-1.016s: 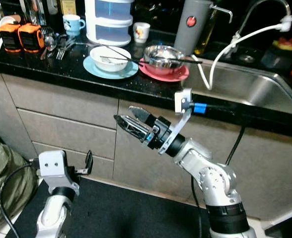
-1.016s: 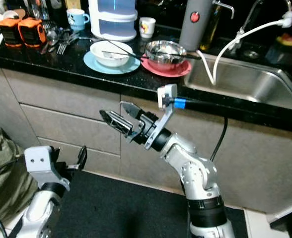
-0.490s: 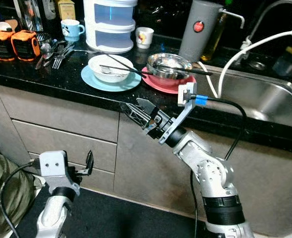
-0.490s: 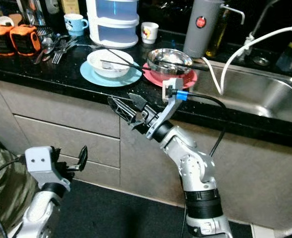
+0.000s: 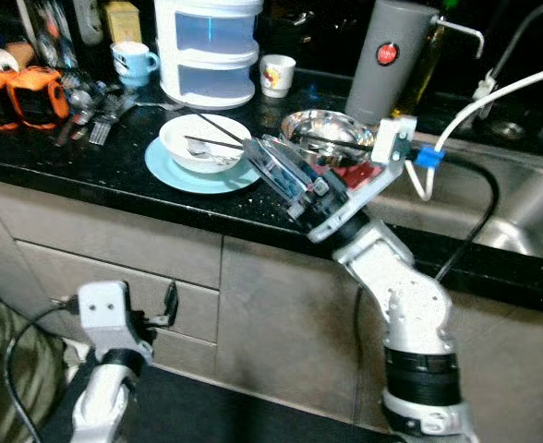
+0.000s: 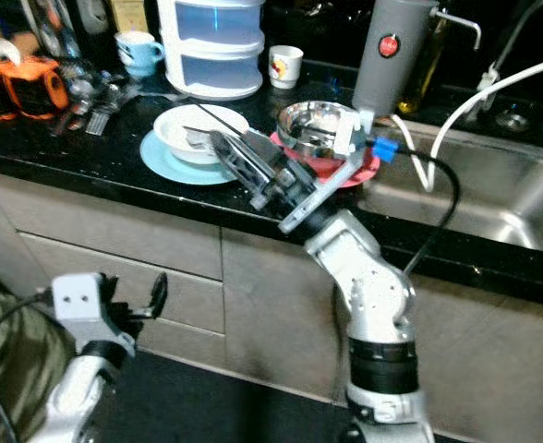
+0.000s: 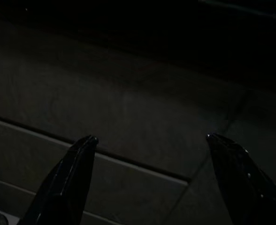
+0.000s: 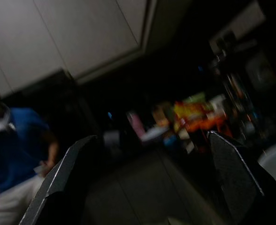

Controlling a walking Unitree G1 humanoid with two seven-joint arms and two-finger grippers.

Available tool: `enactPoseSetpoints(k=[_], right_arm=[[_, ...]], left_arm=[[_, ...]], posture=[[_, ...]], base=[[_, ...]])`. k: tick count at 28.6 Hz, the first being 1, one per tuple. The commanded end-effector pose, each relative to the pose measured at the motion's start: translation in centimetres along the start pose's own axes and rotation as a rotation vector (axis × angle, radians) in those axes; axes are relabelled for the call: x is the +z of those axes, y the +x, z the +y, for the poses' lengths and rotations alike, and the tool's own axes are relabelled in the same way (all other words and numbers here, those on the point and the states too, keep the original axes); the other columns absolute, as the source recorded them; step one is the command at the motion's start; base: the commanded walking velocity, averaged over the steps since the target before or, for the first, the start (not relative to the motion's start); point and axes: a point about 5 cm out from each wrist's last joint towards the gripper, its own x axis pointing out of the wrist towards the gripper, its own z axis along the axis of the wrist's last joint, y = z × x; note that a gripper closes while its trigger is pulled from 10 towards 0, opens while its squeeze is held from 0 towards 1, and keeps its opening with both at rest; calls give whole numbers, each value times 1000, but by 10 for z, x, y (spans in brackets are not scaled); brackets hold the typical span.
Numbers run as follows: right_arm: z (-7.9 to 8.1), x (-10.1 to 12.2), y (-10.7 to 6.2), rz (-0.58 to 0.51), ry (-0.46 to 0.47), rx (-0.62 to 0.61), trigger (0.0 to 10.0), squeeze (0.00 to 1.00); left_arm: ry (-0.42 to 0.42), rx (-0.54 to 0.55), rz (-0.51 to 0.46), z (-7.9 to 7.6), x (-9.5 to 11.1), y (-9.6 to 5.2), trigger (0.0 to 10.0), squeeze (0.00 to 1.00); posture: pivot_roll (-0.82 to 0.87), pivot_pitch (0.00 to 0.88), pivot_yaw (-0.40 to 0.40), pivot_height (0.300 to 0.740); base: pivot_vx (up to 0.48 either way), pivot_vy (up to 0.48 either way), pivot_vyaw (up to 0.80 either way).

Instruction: Kitchen organization

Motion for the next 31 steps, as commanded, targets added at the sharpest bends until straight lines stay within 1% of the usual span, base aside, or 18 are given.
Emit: enactPoseSetpoints(k=[1, 6, 7, 10, 11, 12, 13, 14, 15, 16, 18, 20, 22, 24, 25, 26, 29, 31], right_arm=[[-2, 16, -2, -61, -6, -15, 10000, 0], [-6, 24, -1, -83, -46, -50, 10000, 0], [-10, 30, -1, -91, -72, -85, 10000, 0], [-16, 36, -2, -72, -160, -149, 10000, 0], [-22, 37, -2, -47, -235, -207, 10000, 0], [-22, 37, -2, -47, -235, -207, 10000, 0], [-28, 39, -2, -30, -292, -265, 10000, 0], [-32, 40, -2, -21, -327, -302, 10000, 0], [-32, 40, -2, -21, -327, -302, 10000, 0], [-37, 42, -3, -21, -353, -350, 10000, 0], [-55, 50, -13, -31, -435, -520, 10000, 0], [-64, 56, -20, -40, -494, -617, 10000, 0], [-66, 58, -21, -47, -507, -635, 10000, 0], [-68, 66, -24, -96, -526, -669, 10000, 0], [-68, 66, -24, -96, -526, -669, 10000, 0], [-69, 73, -26, -129, -553, -698, 10000, 0], [-71, 79, -26, -141, -598, -726, 10000, 0], [-74, 82, -30, -133, -626, -758, 10000, 0]], left_arm=[[-1, -8, 13, -4, -2, -1, 10000, 0], [2, -5, 5, -4, -2, -2, 10000, 0], [7, -10, 7, -5, -2, -1, 10000, 0], [9, -18, 8, -6, -1, -1, 10000, 0], [13, -13, 14, -6, -2, 0, 10000, 0], [13, -13, 14, -6, -2, 0, 10000, 0], [13, -7, 19, -6, -3, 0, 10000, 0], [14, -2, 22, -6, -3, 1, 10000, 0], [14, -2, 22, -6, -3, 1, 10000, 0], [10, 3, 23, -5, -4, 1, 10000, 0], [-11, 13, 13, -4, -3, 0, 10000, 0], [-15, 16, 9, -4, -3, 0, 10000, 0], [-13, 15, 10, -5, -3, 0, 10000, 0], [-13, 16, 10, -5, -3, 1, 10000, 0], [-13, 16, 10, -5, -3, 1, 10000, 0], [-14, 17, 10, -5, -3, 1, 10000, 0], [-15, 17, 10, -5, -3, 1, 10000, 0], [-16, 18, 10, -5, -2, 1, 10000, 0]], posture=[[155, 0, -74, 740], [155, 0, -74, 740], [154, 0, -73, 740], [152, 0, -73, 740], [149, 0, -72, 740], [149, 0, -72, 740], [148, 0, -73, 740], [148, 0, -73, 740], [148, 0, -73, 740], [148, 0, -73, 740], [151, 0, -76, 740], [154, 0, -76, 740], [155, 0, -76, 740], [157, 0, -78, 740], [157, 0, -78, 740], [157, 0, -78, 740], [157, 0, -78, 740], [156, 0, -77, 740]], base=[[274, 0, 0], [100, 0, 0], [0, 0, 0], [0, -137, 0], [0, -469, 0], [0, -469, 0], [0, -469, 0], [0, -469, 0], [0, -469, 0], [0, -465, 0], [0, 0, 0], [0, 0, 0], [0, 0, 0], [0, 0, 0], [0, 0, 0], [0, 0, 0], [0, 0, 0], [0, 0, 0]])
